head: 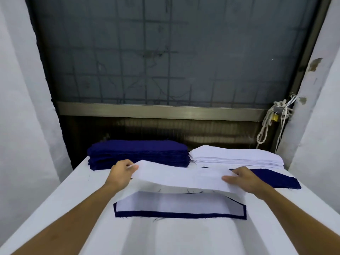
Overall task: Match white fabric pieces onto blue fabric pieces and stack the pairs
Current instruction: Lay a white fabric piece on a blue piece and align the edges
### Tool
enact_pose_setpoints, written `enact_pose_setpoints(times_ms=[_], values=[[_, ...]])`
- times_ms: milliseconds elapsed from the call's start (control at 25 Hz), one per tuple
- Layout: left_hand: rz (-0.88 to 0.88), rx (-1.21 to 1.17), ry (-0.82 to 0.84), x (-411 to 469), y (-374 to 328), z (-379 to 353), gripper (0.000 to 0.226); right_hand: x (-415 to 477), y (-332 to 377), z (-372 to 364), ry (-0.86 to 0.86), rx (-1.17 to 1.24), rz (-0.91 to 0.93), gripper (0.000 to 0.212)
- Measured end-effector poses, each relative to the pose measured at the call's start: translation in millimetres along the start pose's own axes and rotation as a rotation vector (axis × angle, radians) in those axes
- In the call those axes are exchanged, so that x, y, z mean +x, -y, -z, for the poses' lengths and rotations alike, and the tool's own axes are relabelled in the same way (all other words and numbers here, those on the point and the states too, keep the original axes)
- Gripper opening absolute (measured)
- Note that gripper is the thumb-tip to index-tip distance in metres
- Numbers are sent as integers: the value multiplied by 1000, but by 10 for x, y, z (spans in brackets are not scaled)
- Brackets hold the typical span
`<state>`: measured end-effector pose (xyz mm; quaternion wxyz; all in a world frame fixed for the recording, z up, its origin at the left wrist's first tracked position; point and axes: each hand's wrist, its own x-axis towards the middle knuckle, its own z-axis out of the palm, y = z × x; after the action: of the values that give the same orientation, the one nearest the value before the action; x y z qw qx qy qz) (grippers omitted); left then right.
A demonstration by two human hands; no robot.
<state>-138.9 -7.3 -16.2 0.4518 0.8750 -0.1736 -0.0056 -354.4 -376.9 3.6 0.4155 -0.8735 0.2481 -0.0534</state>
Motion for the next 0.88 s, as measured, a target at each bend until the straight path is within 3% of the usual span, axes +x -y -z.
enact_pose_setpoints(times_ms=[160, 400, 480, 600, 880], values=[[67, 22, -3, -237, 266, -111, 31, -197, -229, -280, -74, 12, -20, 43], [127, 258, -50, -511, 572, -253, 35, -273, -536, -659, -268, -117, -20, 48], [127, 300, -83, -584, 671, -327, 35, -297, -628, -737, -345, -170, 38, 40], [108, 344, -175, -631, 753, -442, 35, -297, -709, -803, -438, -275, 99, 8], [106, 329, -239, -606, 771, -492, 30, -211, -815, -855, -510, -344, 110, 21]])
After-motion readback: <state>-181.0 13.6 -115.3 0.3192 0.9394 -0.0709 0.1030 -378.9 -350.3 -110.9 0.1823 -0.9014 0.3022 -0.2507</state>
